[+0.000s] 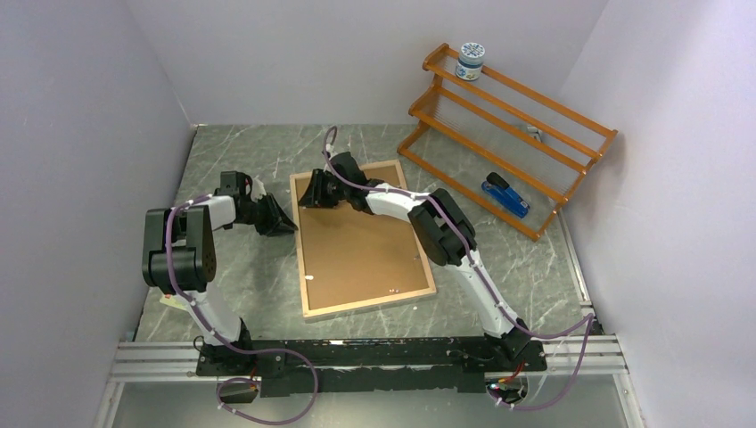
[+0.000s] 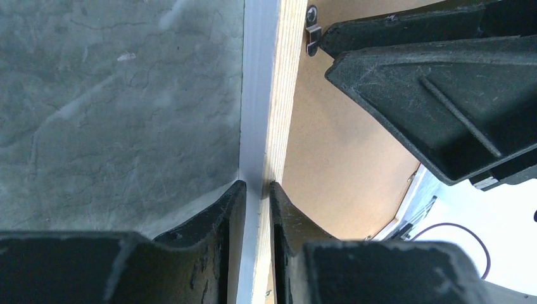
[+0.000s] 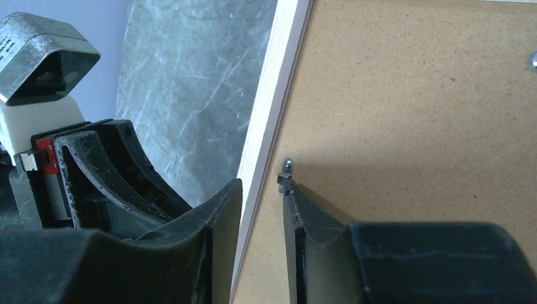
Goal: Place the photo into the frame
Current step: Install the photo frame at the center of the board.
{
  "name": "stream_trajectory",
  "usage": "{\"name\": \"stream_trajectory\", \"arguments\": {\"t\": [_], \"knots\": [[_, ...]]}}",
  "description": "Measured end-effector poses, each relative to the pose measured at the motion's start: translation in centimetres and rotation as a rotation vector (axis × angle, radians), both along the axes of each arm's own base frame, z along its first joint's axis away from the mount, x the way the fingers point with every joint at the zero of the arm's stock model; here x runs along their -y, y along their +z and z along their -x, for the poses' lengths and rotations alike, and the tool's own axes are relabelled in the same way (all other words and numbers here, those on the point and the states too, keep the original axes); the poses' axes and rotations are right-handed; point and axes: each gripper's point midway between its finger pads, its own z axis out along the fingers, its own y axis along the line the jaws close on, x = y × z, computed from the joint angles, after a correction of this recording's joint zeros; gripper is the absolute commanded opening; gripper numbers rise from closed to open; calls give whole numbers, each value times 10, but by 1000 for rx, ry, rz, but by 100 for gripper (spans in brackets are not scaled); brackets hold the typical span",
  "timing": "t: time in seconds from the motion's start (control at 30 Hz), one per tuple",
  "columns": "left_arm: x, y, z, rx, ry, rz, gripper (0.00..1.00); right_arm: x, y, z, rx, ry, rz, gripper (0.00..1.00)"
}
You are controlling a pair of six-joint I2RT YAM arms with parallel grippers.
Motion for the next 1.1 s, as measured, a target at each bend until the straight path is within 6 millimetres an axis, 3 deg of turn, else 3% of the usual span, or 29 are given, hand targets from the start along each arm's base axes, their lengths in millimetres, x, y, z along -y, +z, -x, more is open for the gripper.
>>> {"name": "stream_trajectory", "arguments": {"t": [0.9,1.1], "knots": [[1,-1,0,-27,-12,15,24,-13,1,-4,62,34,-50,41],[-2,0,1,-46,-10,-8,30,-5,5,0,75,28,-59,43]]}}
